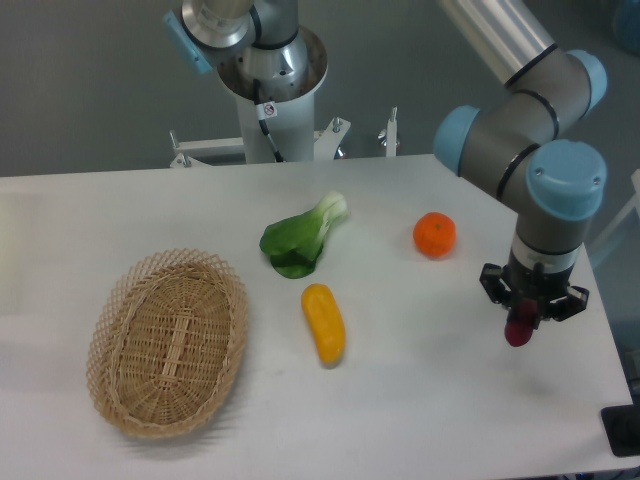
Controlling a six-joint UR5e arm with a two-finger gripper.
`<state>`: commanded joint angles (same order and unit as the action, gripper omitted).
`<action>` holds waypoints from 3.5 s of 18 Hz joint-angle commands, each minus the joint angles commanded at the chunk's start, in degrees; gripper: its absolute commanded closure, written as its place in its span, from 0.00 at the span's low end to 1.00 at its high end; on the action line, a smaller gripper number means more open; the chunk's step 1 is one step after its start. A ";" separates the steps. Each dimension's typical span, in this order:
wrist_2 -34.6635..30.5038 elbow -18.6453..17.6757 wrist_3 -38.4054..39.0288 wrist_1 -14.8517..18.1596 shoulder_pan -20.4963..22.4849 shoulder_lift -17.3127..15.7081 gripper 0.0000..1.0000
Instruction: Place the sweet potato in the basket
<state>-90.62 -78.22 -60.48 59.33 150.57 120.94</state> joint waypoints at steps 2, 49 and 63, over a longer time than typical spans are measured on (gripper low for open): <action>-0.26 0.00 2.02 0.00 -2.20 -0.26 0.69; -1.67 -5.28 13.21 -6.07 -24.81 -4.75 0.00; -1.41 -3.95 -1.74 -5.36 -8.19 -3.69 0.00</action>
<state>-92.02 -82.18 -62.22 53.96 142.37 117.25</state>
